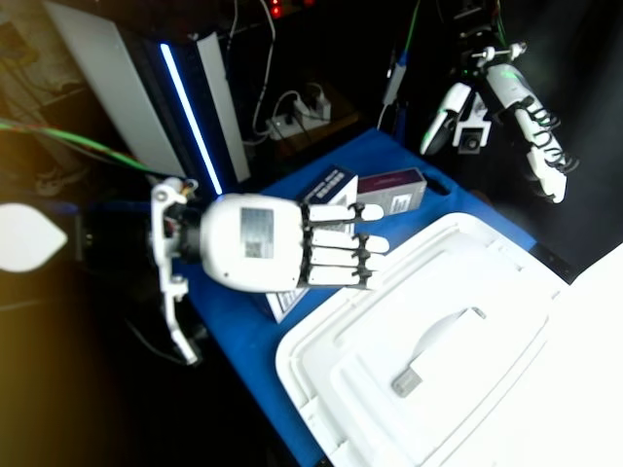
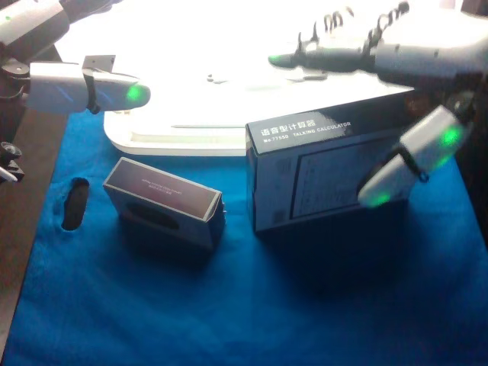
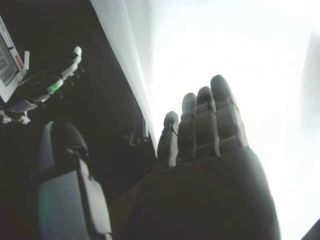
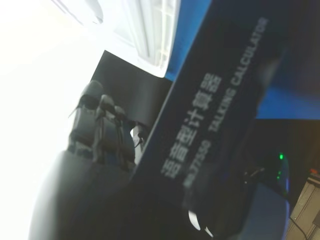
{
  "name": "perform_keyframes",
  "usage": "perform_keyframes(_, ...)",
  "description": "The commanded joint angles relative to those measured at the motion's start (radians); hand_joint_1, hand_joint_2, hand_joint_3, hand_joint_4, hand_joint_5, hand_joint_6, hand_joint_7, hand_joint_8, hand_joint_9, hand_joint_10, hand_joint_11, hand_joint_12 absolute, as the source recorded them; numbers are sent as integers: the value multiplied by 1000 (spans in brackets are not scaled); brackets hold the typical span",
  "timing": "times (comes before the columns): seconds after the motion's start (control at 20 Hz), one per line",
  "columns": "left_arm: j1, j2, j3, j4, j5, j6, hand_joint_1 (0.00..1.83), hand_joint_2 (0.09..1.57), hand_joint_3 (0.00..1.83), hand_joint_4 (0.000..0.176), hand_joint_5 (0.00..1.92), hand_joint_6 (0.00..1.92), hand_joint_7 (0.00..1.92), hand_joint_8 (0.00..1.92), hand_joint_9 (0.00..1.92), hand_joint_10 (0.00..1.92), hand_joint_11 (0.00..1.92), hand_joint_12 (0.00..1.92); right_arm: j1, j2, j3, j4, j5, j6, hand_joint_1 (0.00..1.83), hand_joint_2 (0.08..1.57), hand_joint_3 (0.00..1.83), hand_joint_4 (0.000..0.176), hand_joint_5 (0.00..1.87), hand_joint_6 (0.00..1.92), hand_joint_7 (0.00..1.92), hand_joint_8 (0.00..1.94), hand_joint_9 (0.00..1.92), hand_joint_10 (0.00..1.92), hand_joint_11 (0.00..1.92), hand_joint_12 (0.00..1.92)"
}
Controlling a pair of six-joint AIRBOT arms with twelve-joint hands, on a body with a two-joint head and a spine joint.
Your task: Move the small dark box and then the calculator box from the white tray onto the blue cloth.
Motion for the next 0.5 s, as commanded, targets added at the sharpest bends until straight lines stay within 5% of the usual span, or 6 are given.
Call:
perform_keyframes(0.0, -7, 2, 4, -36, -108, -4, 593, 941, 4, 169, 0, 0, 107, 2, 83, 3, 0, 419, 30, 3, -3, 52, 87, 1, 690, 622, 3, 141, 0, 0, 20, 2, 75, 0, 0, 529)
perform_keyframes(0.1, -7, 2, 5, -36, -107, -4, 592, 938, 1, 169, 0, 0, 107, 1, 82, 2, 0, 431, 60, 9, -2, 51, 90, 1, 668, 657, 2, 135, 0, 0, 68, 3, 80, 5, 0, 722)
perform_keyframes(0.2, -8, 3, 7, -36, -107, -4, 555, 932, 1, 155, 0, 0, 80, 0, 63, 0, 0, 407, 104, 11, 3, 46, 91, -1, 651, 698, 0, 63, 0, 0, 99, 7, 205, 25, 0, 1034)
perform_keyframes(0.25, -8, 3, 8, -36, -108, -4, 543, 922, 0, 152, 0, 0, 77, 0, 60, 0, 0, 407, 122, 11, 9, 46, 91, -2, 633, 691, 0, 77, 0, 0, 136, 8, 232, 23, 0, 1163)
perform_keyframes(0.3, -8, 3, 8, -36, -110, -4, 574, 898, 0, 144, 0, 0, 85, 1, 65, 1, 0, 435, 149, 14, 12, 47, 91, -2, 660, 663, 0, 130, 0, 0, 95, 4, 157, 15, 0, 1315)
perform_keyframes(0.45, -7, 8, 4, -42, -131, -4, 608, 887, 0, 150, 0, 0, 68, 4, 33, 10, 0, 215, 208, 41, 9, 103, 92, -61, 710, 625, 0, 174, 0, 0, 31, 3, 140, 7, 0, 1398)
